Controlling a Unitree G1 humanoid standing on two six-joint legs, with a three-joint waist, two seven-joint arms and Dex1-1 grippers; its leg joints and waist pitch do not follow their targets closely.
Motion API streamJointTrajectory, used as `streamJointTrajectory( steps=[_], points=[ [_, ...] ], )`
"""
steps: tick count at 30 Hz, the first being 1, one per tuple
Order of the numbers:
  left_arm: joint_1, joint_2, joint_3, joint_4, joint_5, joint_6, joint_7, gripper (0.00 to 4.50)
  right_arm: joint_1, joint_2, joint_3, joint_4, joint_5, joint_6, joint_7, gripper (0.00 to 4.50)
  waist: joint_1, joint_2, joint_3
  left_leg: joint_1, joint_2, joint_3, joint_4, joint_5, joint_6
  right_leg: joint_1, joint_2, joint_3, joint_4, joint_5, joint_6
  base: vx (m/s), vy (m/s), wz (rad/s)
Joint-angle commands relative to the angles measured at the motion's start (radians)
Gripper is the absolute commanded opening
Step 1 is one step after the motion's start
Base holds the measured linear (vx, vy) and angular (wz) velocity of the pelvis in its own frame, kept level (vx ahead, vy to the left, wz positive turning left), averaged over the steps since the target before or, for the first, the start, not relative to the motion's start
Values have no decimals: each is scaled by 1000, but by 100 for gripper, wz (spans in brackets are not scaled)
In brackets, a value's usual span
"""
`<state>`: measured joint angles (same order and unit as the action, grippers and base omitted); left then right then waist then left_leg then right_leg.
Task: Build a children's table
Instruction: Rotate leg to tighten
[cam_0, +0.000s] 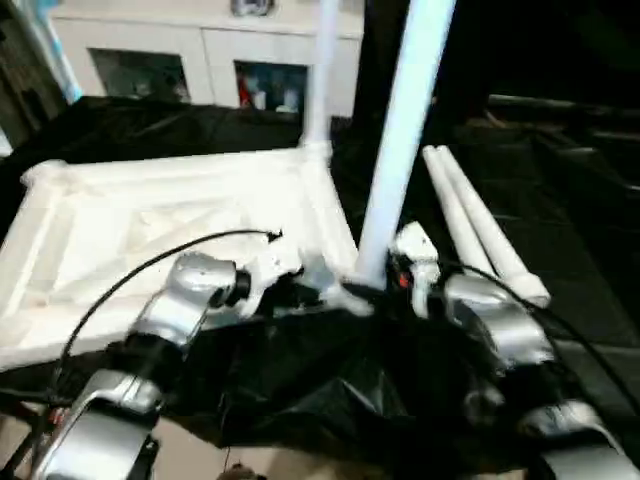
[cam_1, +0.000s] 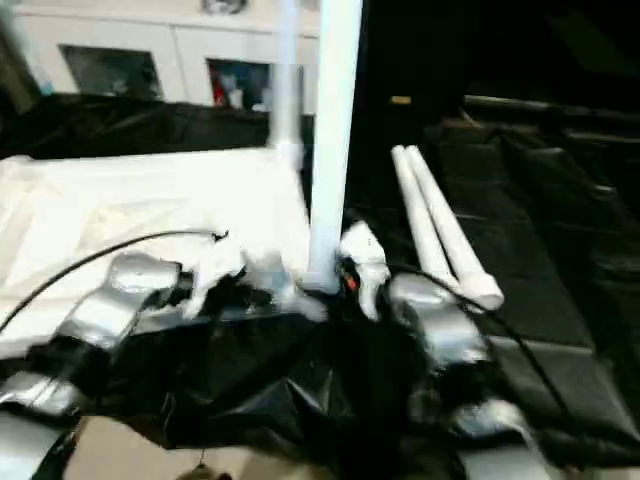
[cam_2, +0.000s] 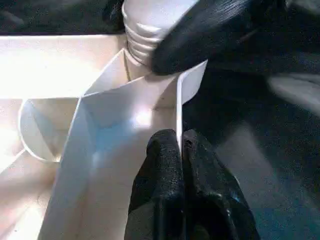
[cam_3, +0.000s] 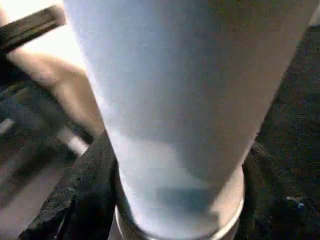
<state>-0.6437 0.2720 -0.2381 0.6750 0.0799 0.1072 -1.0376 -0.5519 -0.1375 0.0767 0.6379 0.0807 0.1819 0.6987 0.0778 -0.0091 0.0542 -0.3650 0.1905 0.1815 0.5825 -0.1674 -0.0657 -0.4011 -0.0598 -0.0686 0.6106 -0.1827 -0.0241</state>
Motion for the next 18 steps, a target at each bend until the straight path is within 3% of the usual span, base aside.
streamJointTrajectory(
  steps=[1, 2, 6, 7, 9, 10, 14, 18],
  points=[
    [-64, -82, 9, 26, -10, 5, 118, 0, -23, 90, 23, 84, 0, -5, -112, 274, 1, -4, -57, 17, 37, -21, -68, -274, 2, 38, -94, 51, -107, -466, -124, 0, 0, 0],
    [-77, -95, 14, 41, -7, 12, 148, 0, -34, 109, 14, 103, 5, -8, -143, 274, 1, -3, -58, 19, 39, -18, -67, -272, 1, 32, -94, 53, -106, -456, -126, 0, 0, 0],
    [-118, -136, 35, 93, 1, 34, 262, 0, -73, 159, -8, 167, 2, -19, -259, 274, 4, -3, -65, 11, 41, -20, -68, -226, 6, 44, -90, 53, -88, -307, -161, 0, 0, 0],
    [-133, -157, 41, 116, 9, 31, 304, 0, -89, 173, 6, 194, -31, -52, -279, 274, 7, 0, -67, 8, 41, -18, -66, -206, 15, 46, -90, 54, -83, -250, -172, 0, 0, 0],
    [-141, -170, 43, 130, 13, 24, 319, 0, -100, 182, 13, 215, -50, -80, -279, 274, 9, -2, -68, 11, 39, -15, -64, -197, 24, 48, -89, 54, -80, -214, -185, 0, 0, 0],
    [-144, -178, 45, 136, 13, 20, 322, 0, -106, 187, 12, 226, -55, -94, -275, 309, 11, -1, -68, 9, 38, -14, -63, -188, 31, 49, -90, 54, -79, -199, -192, 0, 0, 0],
    [-129, -173, 23, 127, 7, -22, 270, 0, -116, 181, -6, 245, -33, -117, -230, 353, 10, 0, -65, 8, 40, -15, -65, -210, 37, 49, -90, 52, -83, -226, -190, 0, 0, 0],
    [-90, -147, 4, 79, -10, -48, 178, 0, -91, 139, 39, 198, -38, -125, -126, 389, 11, -1, -65, 9, 43, -17, -67, -225, 40, 51, -92, 53, -84, -251, -182, 0, 0, 0]
  ],
)
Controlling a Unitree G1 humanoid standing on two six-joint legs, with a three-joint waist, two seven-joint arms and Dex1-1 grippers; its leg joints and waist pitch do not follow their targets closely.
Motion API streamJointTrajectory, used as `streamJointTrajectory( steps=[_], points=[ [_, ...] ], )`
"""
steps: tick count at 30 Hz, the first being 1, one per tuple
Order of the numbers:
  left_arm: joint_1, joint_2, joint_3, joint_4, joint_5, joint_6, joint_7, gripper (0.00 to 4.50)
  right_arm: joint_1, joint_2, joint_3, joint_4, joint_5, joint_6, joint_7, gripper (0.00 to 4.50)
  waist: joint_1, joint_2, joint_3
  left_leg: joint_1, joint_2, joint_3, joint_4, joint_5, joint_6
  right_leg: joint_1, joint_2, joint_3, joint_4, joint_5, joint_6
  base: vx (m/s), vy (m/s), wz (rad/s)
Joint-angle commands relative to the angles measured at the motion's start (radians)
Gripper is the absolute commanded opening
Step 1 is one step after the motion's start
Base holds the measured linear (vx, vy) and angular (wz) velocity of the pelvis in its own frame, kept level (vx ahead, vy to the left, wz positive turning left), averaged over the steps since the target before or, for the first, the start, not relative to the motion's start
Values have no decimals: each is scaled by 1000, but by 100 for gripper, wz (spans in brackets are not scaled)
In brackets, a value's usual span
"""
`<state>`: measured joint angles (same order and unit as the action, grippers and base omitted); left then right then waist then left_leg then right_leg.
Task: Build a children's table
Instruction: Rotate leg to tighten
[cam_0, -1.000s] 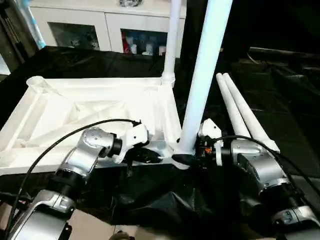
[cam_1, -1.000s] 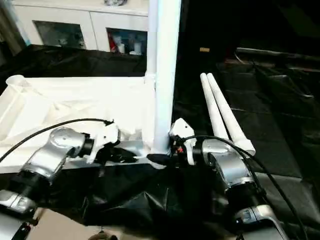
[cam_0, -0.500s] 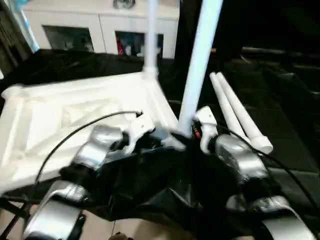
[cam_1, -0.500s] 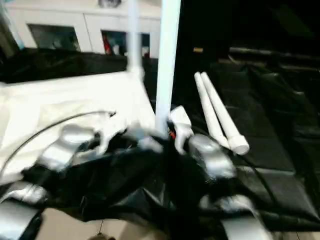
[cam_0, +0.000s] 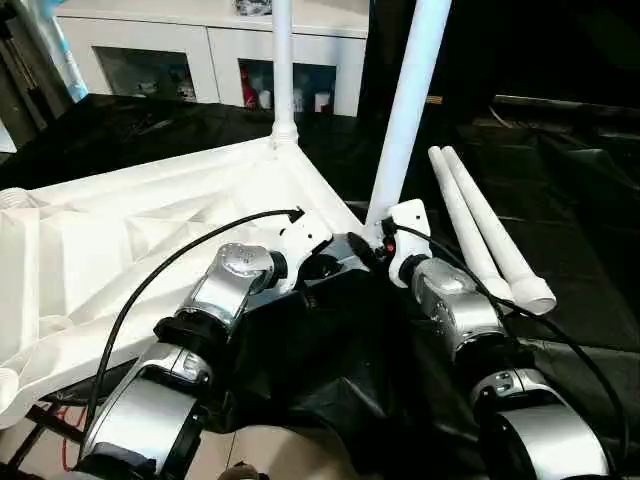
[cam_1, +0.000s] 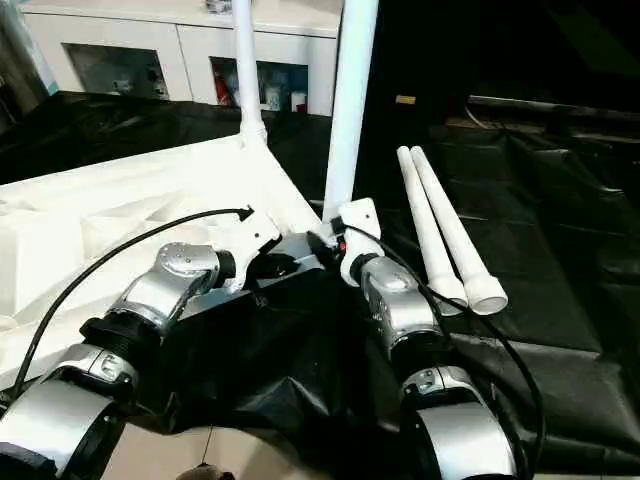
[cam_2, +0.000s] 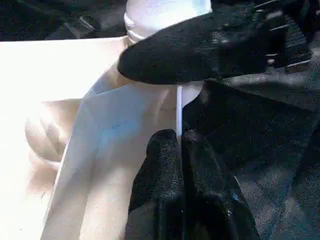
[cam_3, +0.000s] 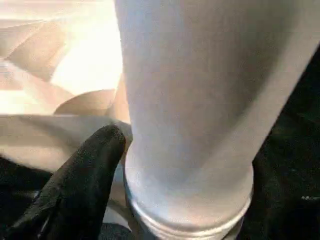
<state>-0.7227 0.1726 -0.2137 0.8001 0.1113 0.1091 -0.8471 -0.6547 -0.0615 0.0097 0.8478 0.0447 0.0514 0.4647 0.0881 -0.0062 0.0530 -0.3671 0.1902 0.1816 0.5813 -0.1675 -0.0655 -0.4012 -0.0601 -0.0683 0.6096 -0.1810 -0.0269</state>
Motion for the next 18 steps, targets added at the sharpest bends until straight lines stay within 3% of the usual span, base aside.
streamJointTrajectory(
  steps=[1, 6, 12, 18],
  points=[
    [4, -34, -25, -62, -42, -61, -49, 0, 27, 39, 127, -39, -1, -6, 174, 389, 0, -5, -64, 10, 42, -16, -65, -214, 43, 52, -91, 53, -81, -234, -183, 0, 0, 0],
    [41, 6, -42, -103, -52, -89, -145, 0, 69, -27, 168, -112, 5, -22, 333, 389, 4, -7, -64, 6, 44, -14, -62, -191, 65, 54, -90, 53, -78, -211, -186, 0, 0, 0],
    [108, 108, -70, -178, -53, -116, -301, 0, 139, -151, 203, -261, 46, 38, 567, 389, 10, -7, -60, 10, 49, -15, -66, -231, 57, 50, -89, 52, -82, -280, -175, 0, 0, 0],
    [143, 165, -64, -230, -76, -117, -386, 0, 169, -209, 215, -342, 63, 68, 663, 389, 14, -11, -59, 10, 50, -15, -69, -228, 52, 46, -90, 52, -83, -305, -165, 0, 0, 0]
  ],
)
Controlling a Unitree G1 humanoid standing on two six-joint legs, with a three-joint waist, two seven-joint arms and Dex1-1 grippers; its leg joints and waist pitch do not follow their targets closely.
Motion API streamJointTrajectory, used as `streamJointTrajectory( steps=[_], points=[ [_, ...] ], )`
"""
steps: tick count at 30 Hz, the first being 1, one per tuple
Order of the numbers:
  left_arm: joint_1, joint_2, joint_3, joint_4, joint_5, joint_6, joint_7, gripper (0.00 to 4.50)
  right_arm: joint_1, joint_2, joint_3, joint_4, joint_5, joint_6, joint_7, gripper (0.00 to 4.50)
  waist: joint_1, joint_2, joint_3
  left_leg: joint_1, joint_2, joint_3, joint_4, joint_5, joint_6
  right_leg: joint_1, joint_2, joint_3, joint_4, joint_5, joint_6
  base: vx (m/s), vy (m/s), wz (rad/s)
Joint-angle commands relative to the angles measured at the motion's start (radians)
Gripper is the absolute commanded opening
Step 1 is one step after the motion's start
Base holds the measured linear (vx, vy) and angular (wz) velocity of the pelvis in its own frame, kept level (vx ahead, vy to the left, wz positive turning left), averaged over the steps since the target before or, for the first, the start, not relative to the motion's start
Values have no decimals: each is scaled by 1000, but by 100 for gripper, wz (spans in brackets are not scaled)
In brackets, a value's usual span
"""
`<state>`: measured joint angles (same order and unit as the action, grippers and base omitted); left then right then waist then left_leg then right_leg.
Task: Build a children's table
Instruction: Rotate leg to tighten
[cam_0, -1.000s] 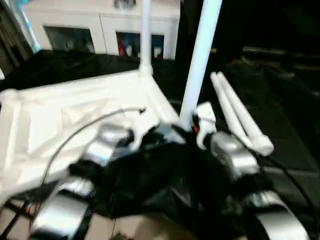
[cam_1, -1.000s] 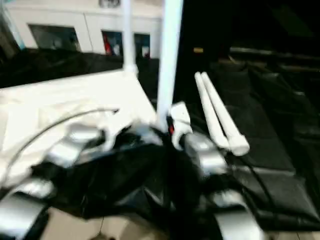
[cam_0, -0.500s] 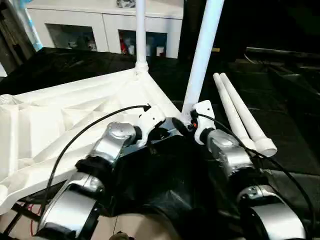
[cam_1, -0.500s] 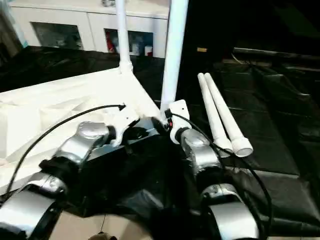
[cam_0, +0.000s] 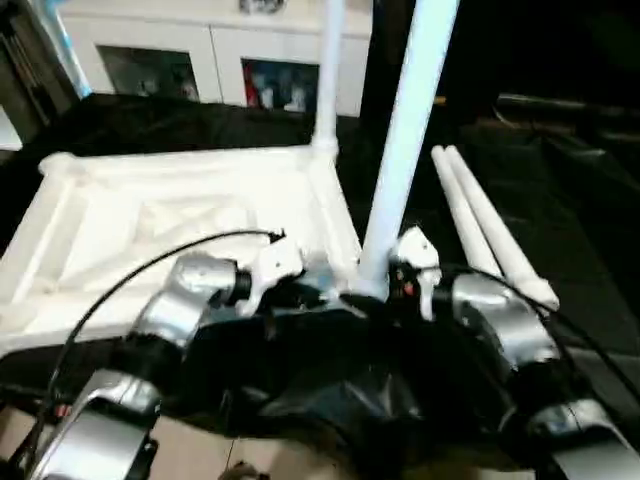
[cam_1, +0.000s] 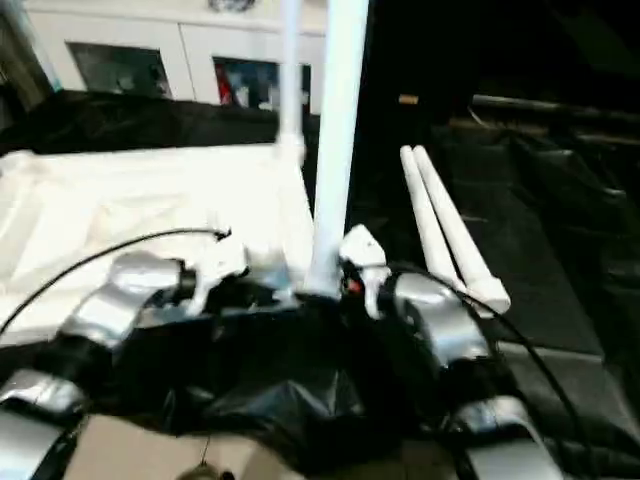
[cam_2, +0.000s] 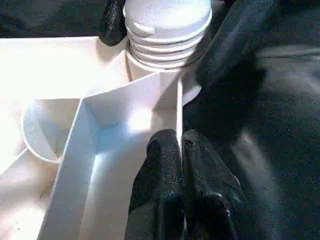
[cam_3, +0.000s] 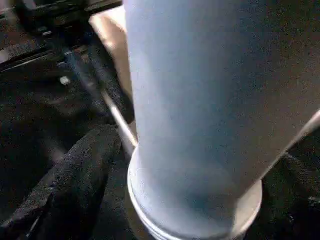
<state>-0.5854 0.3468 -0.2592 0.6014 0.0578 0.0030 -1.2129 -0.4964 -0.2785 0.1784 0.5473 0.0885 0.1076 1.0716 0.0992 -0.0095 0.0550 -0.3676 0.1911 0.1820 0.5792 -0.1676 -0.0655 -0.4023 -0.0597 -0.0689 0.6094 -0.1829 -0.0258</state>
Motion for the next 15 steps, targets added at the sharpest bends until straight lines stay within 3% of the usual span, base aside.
streamJointTrajectory(
  steps=[1, 9, 10, 15],
  points=[
    [13, 2, -18, -43, -30, -9, -35, 0, 15, 0, 50, -55, 21, 22, 72, 389, 3, -8, -61, 11, 50, -15, -66, -228, 51, 46, -90, 53, -83, -301, -167, 0, 0, 0],
    [28, 18, -16, -69, -42, 5, -63, 0, 27, -11, 53, -98, 37, 59, 101, 348, 2, -11, -60, 10, 47, -14, -65, -216, 47, 45, -90, 53, -83, -302, -166, 0, 0, 0],
    [31, 16, -16, -72, -44, 7, -61, 0, 31, -7, 55, -104, 36, 62, 97, 322, 2, -11, -60, 11, 47, -14, -65, -216, 46, 46, -89, 53, -82, -304, -165, 0, 0, 0],
    [24, -18, -10, -54, -43, 11, -9, 0, 41, 29, 46, -93, 25, 68, 31, 292, 1, -12, -60, 11, 46, -14, -65, -209, 44, 45, -90, 54, -83, -303, -162, 0, 0, 0]
  ],
)
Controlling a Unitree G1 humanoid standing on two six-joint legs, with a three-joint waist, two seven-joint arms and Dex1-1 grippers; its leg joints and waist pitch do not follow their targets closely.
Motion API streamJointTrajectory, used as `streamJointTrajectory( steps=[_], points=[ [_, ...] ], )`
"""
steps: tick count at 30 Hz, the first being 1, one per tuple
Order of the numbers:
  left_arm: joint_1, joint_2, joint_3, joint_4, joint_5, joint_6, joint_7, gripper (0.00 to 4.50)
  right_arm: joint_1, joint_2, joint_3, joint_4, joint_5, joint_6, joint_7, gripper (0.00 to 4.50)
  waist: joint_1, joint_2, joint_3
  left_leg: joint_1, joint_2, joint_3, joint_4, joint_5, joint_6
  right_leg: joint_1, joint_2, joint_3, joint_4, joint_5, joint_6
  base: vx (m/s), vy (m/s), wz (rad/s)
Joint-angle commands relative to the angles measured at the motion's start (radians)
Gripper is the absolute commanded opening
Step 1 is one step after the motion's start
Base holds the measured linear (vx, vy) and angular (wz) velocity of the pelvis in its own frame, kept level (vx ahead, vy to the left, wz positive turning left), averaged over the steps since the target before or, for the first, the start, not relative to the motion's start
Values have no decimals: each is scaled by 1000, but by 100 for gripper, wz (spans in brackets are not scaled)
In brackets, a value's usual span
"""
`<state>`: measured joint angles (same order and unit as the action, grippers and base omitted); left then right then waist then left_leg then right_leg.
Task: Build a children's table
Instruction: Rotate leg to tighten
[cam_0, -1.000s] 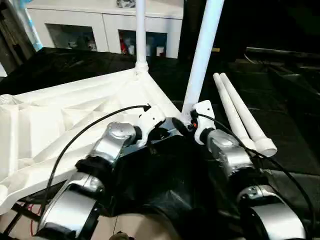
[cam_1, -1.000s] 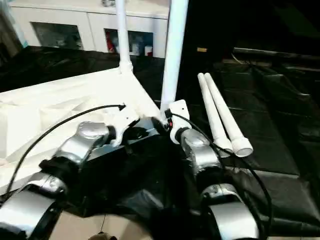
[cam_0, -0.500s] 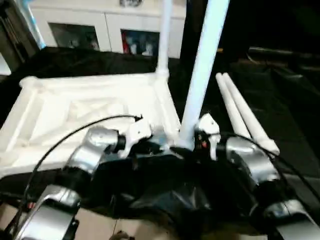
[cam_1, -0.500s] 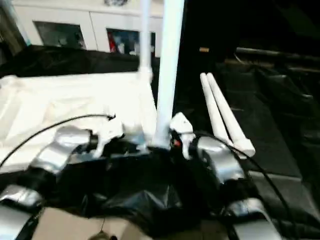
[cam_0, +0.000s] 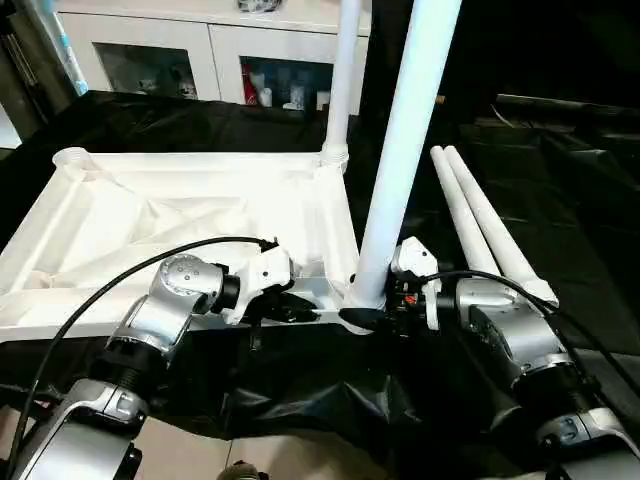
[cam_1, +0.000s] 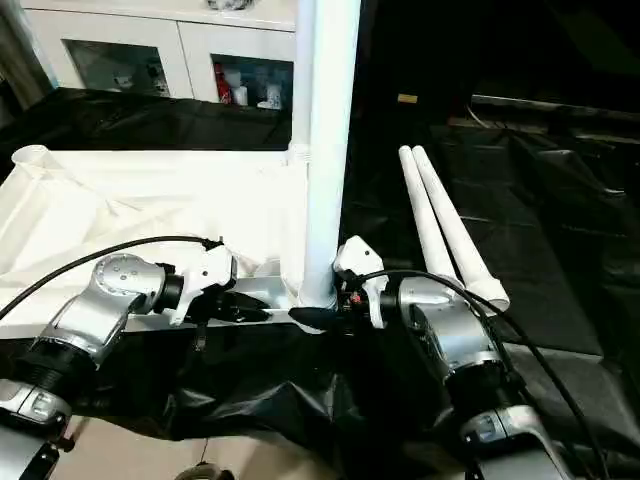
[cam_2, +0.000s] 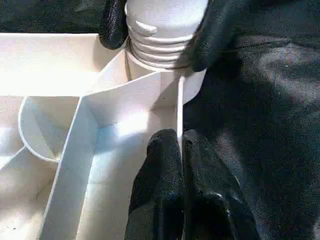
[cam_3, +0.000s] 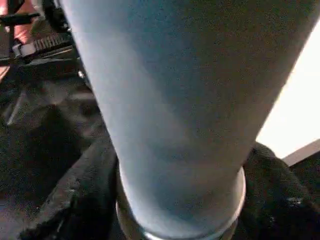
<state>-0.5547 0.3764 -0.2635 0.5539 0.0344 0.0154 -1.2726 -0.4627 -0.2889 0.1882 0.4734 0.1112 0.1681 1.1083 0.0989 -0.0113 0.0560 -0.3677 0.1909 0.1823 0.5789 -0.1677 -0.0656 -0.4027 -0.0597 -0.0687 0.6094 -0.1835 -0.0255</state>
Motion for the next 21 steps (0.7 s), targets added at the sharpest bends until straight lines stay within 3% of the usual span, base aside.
streamJointTrajectory(
  steps=[1, 5, 7, 9, 11, 15, 17, 20, 21],
  points=[
    [-16, -61, -3, 10, -13, -3, 81, 0, 4, 54, 32, 0, -9, 1, -50, 280, -1, -10, -61, 12, 46, -15, -65, -218, 40, 44, -90, 53, -84, -317, -160, 0, 0, 0],
    [-57, -113, 16, 65, 6, 9, 187, 0, -31, 120, -14, 105, -47, -24, -257, 274, -13, -12, -54, 18, 40, -17, -66, -265, 16, 37, -92, 53, -100, -433, -135, 0, 0, 0],
    [-85, -143, 25, 100, 19, 20, 252, 0, -49, 155, -36, 149, -56, -18, -352, 273, -16, -12, -56, 17, 39, -20, -66, -268, 11, 40, -95, 52, -103, -474, -119, 0, 0, 0],
    [-149, -208, 37, 178, 42, 48, 389, 0, -95, 234, -88, 231, -54, -6, -531, 272, -15, -9, -58, 21, 38, -19, -65, -264, 10, 35, -93, 54, -104, -471, -111, 0, 0, 0],
    [-173, -233, 42, 207, 48, 59, 438, 0, -115, 261, -102, 264, -56, -9, -597, 272, -19, -9, -59, 24, 36, -19, -66, -265, -1, 34, -91, 52, -105, -468, -116, 0, 0, 0],
    [-230, -296, 55, 270, 62, 72, 539, 0, -187, 319, -108, 375, -111, -58, -776, 272, -16, -6, -65, 15, 38, -19, -65, -228, 6, 41, -92, 54, -92, -347, -144, 0, 0, 0],
    [-236, -304, 53, 276, 67, 67, 542, 0, -201, 324, -93, 395, -126, -80, -782, 272, -12, -5, -69, 11, 38, -16, -61, -186, 21, 48, -90, 55, -81, -240, -166, 0, 0, 0],
    [-240, -304, 43, 291, 78, 43, 536, 0, -214, 330, -99, 411, -127, -115, -761, 272, -9, -6, -71, 9, 38, -14, -59, -161, 43, 52, -90, 54, -73, -169, -184, 0, 0, 0],
    [-237, -300, 39, 292, 79, 33, 526, 0, -215, 330, -110, 408, -110, -123, -727, 328, -10, -6, -71, 9, 38, -13, -58, -159, 52, 52, -90, 54, -73, -153, -194, 0, 0, 0]
  ],
)
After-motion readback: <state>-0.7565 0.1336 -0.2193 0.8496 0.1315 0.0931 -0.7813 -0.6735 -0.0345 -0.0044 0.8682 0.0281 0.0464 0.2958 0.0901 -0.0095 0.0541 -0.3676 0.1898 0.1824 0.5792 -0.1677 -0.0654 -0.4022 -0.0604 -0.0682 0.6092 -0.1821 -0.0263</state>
